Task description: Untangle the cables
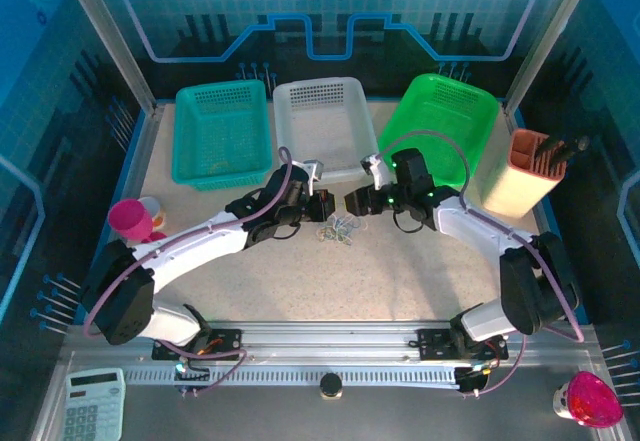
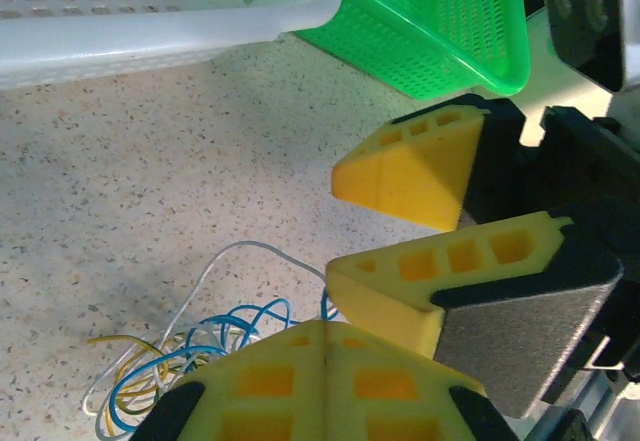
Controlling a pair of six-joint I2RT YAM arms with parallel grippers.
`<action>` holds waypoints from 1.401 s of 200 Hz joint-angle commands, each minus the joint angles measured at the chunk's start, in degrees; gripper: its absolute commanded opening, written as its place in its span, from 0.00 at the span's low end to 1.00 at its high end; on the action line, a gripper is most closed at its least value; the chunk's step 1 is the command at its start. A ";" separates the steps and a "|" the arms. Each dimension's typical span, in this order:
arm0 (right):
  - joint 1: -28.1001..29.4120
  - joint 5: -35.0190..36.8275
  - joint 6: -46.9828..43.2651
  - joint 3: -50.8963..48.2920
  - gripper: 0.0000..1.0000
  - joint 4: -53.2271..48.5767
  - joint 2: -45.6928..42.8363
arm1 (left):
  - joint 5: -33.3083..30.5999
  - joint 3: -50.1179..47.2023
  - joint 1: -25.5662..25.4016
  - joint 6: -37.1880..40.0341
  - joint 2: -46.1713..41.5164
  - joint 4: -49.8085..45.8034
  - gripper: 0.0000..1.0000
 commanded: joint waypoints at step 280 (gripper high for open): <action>3.02 -2.86 -3.16 -1.72 0.33 4.58 0.53 | 5.27 1.56 -0.34 3.20 0.09 1.15 0.00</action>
